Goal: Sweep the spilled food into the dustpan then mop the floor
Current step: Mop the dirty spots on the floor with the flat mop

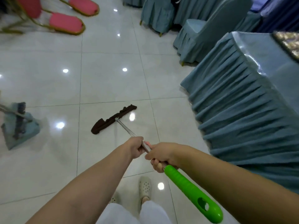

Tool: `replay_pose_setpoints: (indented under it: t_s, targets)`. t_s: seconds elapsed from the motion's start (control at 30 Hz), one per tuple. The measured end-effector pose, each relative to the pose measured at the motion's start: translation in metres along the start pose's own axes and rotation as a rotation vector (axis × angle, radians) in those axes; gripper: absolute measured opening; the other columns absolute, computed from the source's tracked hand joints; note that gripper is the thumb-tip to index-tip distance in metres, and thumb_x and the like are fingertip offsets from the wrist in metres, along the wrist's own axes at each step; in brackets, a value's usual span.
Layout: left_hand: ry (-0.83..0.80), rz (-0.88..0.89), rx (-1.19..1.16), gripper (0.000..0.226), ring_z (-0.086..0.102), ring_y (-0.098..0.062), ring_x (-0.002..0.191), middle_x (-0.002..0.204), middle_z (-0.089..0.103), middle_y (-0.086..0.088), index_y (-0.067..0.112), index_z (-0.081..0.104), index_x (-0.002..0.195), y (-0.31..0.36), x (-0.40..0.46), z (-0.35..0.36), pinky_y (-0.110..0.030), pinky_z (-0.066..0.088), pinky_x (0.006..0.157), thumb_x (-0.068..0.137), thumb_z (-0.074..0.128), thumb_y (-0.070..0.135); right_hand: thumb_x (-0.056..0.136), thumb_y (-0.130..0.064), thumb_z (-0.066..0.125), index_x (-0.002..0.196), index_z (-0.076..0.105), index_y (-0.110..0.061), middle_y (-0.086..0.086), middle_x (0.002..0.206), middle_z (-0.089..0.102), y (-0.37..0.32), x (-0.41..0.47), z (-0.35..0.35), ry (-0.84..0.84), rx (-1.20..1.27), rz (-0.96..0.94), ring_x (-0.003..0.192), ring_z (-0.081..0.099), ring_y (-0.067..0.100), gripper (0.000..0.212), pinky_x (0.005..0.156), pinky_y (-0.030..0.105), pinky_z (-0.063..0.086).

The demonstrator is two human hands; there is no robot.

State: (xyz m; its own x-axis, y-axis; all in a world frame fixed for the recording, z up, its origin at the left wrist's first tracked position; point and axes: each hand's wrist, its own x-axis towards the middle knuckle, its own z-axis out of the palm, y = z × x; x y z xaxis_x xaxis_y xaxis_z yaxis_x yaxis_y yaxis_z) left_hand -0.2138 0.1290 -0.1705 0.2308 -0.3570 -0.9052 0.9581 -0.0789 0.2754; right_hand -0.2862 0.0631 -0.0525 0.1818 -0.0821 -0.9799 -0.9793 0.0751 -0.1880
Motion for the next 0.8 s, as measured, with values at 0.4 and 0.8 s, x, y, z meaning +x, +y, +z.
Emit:
replay_pose_setpoints:
  t_s: [0.4, 0.8]
  targets:
    - [0.107, 0.163, -0.384, 0.023, 0.048, -0.014, 0.043, 0.066, 0.044, -0.008, 0.000, 0.042, 0.083, 0.075, 0.026, -0.009, -0.016, 0.046, 0.033, 0.102, 0.037, 0.013, 0.094, -0.001, 0.043, 0.137, 0.039, -0.029, 0.002, 0.056, 0.040, -0.108, 0.030, -0.016, -0.092, -0.379, -0.126, 0.025, 0.037, 0.007, 0.051, 0.033, 0.011, 0.035]
    - [0.123, 0.268, -0.580, 0.024, 0.049, -0.016, 0.035, 0.072, 0.043, -0.010, 0.000, 0.039, 0.084, 0.110, 0.044, -0.009, -0.015, 0.040, 0.031, 0.103, 0.026, 0.009, 0.095, -0.006, 0.045, 0.139, 0.037, -0.032, 0.001, 0.037, 0.039, -0.175, 0.054, -0.038, -0.108, -0.797, -0.151, 0.024, 0.034, 0.009, 0.052, 0.034, 0.010, 0.034]
